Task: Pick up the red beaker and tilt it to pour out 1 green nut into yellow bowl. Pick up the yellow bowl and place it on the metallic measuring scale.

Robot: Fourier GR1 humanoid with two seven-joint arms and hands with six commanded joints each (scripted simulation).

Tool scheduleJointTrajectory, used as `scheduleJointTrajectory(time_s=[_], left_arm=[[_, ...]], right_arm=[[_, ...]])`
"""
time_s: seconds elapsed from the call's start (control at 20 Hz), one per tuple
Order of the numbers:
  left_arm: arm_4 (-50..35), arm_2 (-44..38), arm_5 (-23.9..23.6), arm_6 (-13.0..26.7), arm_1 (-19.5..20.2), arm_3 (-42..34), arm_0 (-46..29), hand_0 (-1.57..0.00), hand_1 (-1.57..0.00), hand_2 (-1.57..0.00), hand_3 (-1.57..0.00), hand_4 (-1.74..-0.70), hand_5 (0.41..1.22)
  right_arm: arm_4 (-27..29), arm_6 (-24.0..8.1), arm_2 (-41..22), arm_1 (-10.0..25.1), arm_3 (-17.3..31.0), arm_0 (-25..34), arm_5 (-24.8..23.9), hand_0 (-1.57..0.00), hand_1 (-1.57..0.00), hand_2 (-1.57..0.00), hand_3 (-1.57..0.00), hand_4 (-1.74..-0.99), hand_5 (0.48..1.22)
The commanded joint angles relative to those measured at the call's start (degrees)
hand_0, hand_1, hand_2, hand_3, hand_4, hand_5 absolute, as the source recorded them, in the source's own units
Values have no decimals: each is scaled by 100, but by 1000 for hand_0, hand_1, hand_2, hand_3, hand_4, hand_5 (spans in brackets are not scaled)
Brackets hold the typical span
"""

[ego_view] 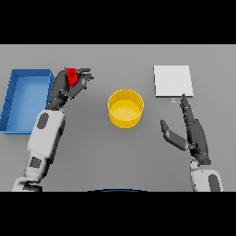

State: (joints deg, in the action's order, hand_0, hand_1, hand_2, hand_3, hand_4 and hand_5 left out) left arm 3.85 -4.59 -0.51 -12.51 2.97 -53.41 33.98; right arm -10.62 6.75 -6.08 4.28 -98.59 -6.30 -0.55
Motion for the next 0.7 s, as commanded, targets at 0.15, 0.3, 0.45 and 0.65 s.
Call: scheduleJointTrajectory(time_s=[0.15, 0.3, 0.45, 0.65], left_arm=[[196, 288, -7, 240, 146, -229, -14, -1556, -1557, -1558, -1553, -1724, 1135], [423, 544, -55, 439, 286, -429, 3, -1559, -1560, -1561, -1556, -1727, 1138], [893, 1051, 72, 827, 627, -659, 133, -1565, -1565, -1566, -1563, -1734, 1124], [1676, 1826, 193, 1381, 934, -737, 442, -1569, -1569, -1569, -1568, -1738, 1127]], right_arm=[[-175, 29, -30, 54, 42, 66, -66, 1, 1, 1, 1, -1219, 660], [-198, 91, -33, 85, 18, 32, -60, 1, 1, 1, 1, -1213, 662], [-252, -110, -95, 30, -22, 22, -77, 1, 1, 1, 1, -1199, 658], [-233, -198, -58, 72, -14, 106, -60, 1, 1, 1, 1, -1183, 663]])
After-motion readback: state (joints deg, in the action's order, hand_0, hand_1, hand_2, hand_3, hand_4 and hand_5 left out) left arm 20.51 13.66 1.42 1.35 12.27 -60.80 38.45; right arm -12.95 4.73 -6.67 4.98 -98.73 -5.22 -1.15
